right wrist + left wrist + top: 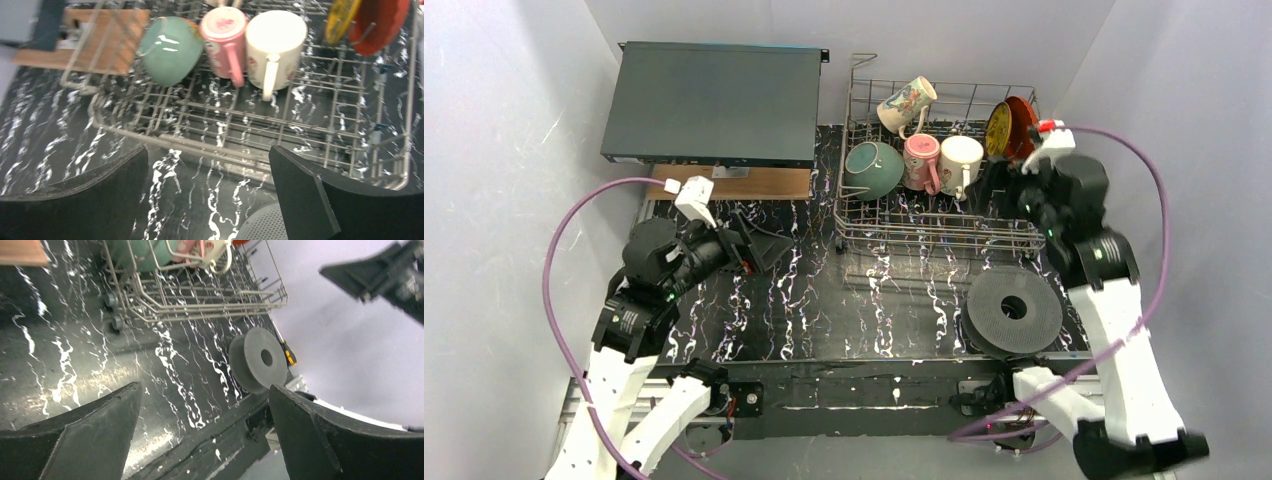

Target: Load the mixed dishes into the dish rack

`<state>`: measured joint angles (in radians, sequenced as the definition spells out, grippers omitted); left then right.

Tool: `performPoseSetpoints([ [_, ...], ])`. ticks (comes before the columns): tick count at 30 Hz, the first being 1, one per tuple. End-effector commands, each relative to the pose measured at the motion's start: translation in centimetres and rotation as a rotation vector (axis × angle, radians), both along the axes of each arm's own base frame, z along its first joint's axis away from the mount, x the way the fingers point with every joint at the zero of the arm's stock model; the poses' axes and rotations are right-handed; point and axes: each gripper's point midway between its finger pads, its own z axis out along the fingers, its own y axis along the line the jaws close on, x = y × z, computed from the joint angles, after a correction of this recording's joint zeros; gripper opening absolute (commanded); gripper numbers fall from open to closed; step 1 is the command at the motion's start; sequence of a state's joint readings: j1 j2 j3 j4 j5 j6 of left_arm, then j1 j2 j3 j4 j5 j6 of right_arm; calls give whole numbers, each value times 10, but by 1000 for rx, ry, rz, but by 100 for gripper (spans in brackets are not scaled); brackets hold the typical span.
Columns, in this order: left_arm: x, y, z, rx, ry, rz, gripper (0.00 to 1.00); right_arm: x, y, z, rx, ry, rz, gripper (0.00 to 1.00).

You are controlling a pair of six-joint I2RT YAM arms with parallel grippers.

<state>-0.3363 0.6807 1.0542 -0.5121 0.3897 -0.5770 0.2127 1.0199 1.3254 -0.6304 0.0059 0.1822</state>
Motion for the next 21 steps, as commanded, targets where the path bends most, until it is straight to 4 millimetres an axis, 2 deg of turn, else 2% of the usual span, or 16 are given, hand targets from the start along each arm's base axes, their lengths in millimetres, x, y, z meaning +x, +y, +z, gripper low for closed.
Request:
performPoseSetpoints([
  [1, 6, 21, 34, 16, -137, 123, 98, -50, 24, 48, 117, -276, 188, 98],
  [4, 4, 34, 49, 21, -202, 188, 98, -80, 17, 56, 138, -370, 180, 98],
  [7, 1, 49, 60, 23, -259, 256, 98, -96, 5, 59, 146, -391, 128, 98],
  [10, -3, 59, 67, 11, -294, 309, 98, -100, -17, 59, 160, -382, -4, 98],
  [14, -4, 67, 68, 4, -312, 349, 98, -94, -48, 42, 168, -321, -213, 98],
  [16, -1, 71, 65, 8, -306, 378, 98, -95, -53, 38, 161, -310, -240, 98],
  [21, 6, 71, 67, 35, -304, 383, 98, -105, -54, 49, 192, -371, -235, 98],
])
